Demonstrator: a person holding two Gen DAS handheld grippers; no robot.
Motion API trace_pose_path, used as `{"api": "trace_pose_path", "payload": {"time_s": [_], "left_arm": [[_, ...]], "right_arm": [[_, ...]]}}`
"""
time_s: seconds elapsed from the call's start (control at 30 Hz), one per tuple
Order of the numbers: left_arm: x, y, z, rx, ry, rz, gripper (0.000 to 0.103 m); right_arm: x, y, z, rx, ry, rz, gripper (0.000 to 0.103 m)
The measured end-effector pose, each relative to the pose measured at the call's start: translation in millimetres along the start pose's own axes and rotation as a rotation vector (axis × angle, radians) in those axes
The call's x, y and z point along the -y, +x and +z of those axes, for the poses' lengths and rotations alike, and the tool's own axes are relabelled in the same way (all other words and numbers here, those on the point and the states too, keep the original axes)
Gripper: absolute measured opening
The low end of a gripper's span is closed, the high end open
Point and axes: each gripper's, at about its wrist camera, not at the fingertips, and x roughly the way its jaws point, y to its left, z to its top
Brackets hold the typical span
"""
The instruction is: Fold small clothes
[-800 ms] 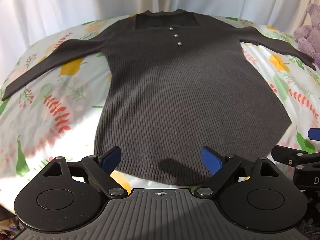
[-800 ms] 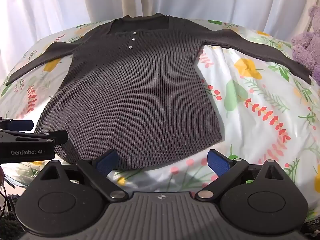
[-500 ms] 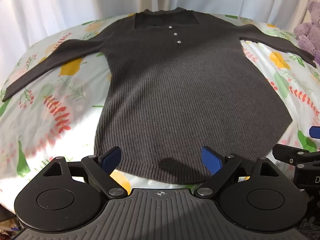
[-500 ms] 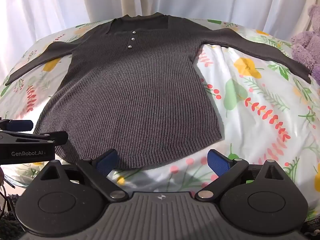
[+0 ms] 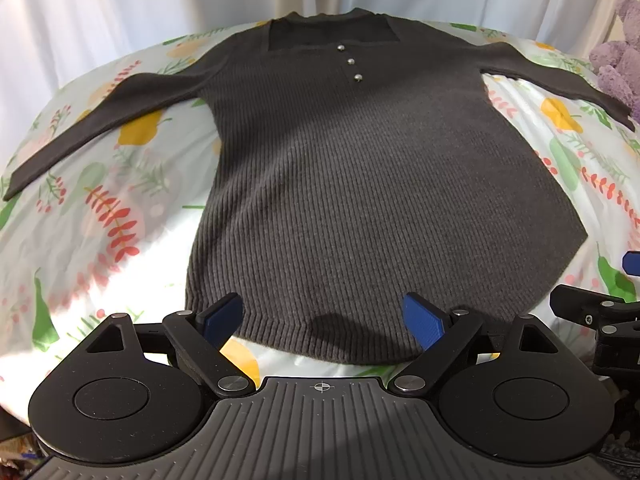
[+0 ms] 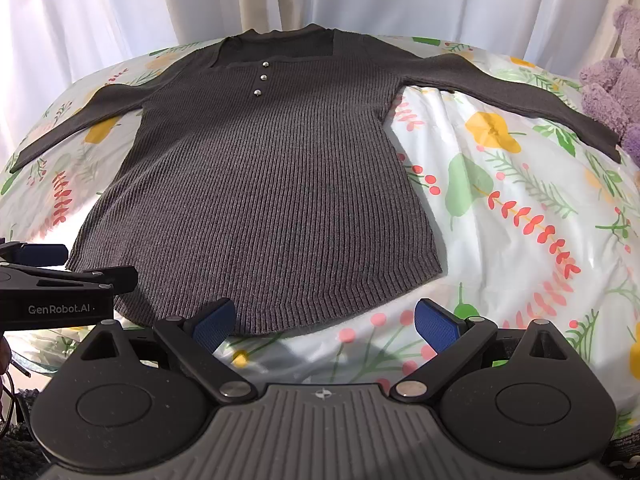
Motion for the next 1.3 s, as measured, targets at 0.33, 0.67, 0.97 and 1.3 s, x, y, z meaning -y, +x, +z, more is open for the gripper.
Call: {"api": "trace_pose_path", "payload": {"time_s": [0.33, 0.67, 0.97, 1.3], "left_arm": [[0.3, 1.9, 0.6, -0.009, 0.003, 0.002, 0.092], [0.3, 4.6, 1.0, -0.018, 0.004, 0.002, 0.092], [0.0, 5.6, 0.8, -0.025, 0.003, 0.0, 0.092], [-1.9, 6.4, 0.5, -0.029, -0.001, -0.002, 0.092]], "right_arm": [[1.0, 1.4, 0.0, -0.005, 0.003, 0.007, 0.097], [0.9, 3.5, 0.4, -0.01, 0.008, 0.01, 0.097], [-0.3, 3.9, 1.0, -0.012, 0.003, 0.01, 0.097], [-0.3, 2.8, 1.0, -0.007, 0.003, 0.015, 0.097]]}}
